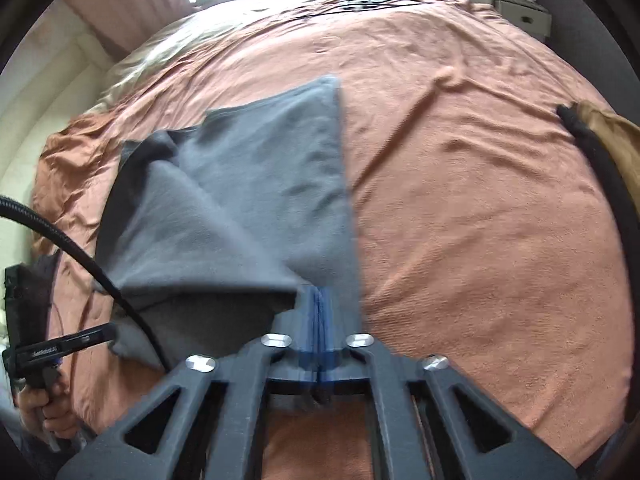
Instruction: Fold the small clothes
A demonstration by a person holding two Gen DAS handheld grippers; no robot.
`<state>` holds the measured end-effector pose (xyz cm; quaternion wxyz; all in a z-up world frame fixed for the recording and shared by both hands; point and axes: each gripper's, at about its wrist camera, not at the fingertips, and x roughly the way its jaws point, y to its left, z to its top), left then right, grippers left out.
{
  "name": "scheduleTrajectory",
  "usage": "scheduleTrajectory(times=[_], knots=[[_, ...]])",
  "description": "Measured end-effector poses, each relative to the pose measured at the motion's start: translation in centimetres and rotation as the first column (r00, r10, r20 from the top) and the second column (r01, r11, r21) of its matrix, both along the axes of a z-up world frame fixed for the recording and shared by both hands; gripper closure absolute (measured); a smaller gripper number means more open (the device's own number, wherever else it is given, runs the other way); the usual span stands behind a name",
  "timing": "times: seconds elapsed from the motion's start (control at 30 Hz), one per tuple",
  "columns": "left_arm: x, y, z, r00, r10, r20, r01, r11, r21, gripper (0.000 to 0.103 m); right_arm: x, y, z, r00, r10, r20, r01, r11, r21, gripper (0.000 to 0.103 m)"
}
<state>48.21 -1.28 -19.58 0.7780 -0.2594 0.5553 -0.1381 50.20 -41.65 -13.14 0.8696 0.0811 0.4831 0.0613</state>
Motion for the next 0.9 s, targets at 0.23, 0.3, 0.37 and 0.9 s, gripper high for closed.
scheduleTrajectory(times=[0.23, 0.3, 0.37, 0.9], knots=[[0.3, 0.3, 0.0, 1.0, 0.007, 0.005, -0.007, 1.0, 0.002, 0.058, -1.3, -1.4, 1.4, 0.995, 0.097, 0.018, -0.098, 0.991, 0.092, 0.103], [0.3, 0.4, -0.1, 1.0, 0.007, 0.002, -0.007, 1.0, -0.001, 0.058, -1.6, -0.8, 1.6, 0.99, 0.138, 0.011, -0.139, 0.987, 0.077, 0.103], [0.2, 0.6, -0.2, 1.0, 0.008, -0.001, -0.008, 1.0, -0.004, 0.058, -1.7, -0.4, 1.6, 0.986, 0.163, 0.013, -0.164, 0.985, 0.049, 0.076], [-0.1, 1.4, -0.6, 1.0, 0.017, -0.01, -0.017, 1.0, -0.006, 0.058, 0.1, 4.0, -0.4, 0.934, 0.357, 0.008, -0.352, 0.924, -0.148, 0.06]])
